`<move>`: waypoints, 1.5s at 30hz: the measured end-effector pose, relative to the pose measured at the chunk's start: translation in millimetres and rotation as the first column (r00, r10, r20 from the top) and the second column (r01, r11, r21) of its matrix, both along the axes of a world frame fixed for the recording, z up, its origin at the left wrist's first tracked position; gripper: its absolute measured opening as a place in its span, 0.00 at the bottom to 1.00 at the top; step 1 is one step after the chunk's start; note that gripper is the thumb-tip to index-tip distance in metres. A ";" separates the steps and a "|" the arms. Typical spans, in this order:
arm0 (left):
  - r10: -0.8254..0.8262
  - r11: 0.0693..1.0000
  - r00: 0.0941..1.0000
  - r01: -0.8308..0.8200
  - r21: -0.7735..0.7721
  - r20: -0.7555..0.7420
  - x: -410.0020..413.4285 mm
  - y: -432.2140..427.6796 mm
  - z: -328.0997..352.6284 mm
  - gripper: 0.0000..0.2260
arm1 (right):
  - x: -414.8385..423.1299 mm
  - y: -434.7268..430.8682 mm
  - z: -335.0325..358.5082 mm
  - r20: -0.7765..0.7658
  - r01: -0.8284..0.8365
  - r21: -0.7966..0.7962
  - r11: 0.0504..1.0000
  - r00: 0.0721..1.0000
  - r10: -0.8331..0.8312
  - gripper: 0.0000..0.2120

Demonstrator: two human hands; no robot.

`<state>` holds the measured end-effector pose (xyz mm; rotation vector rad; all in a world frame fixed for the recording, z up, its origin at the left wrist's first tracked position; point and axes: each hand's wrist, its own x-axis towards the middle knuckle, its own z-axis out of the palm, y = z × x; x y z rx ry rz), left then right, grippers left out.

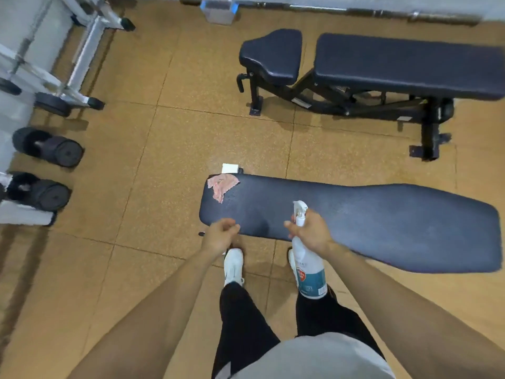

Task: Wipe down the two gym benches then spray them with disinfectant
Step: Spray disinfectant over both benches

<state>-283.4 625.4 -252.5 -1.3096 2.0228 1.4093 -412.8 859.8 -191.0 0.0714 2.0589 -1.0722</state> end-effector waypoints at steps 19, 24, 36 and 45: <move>-0.802 0.296 0.397 0.913 -0.280 0.446 -147.8 -158.2 -247.6 0.35 | 78.4 -78.1 -136.2 0.098 0.263 0.141 0.955 0.956 -0.278 0.15; -0.737 0.536 0.566 0.822 -0.192 0.368 -91.5 -136.8 -238.6 0.12 | 74.5 -85.2 -125.6 0.115 0.316 0.140 0.938 0.936 -0.333 0.03; 0.098 0.985 0.994 -0.090 0.144 -0.049 64.6 -27.3 -56.3 0.01 | 91.4 -69.6 -43.8 0.167 0.176 -0.069 0.982 0.973 -0.162 0.08; 0.278 0.952 0.944 -0.245 0.186 -0.178 118.4 73.0 70.2 0.05 | 95.9 12.8 12.2 0.163 0.274 -0.184 0.944 0.956 -0.245 0.10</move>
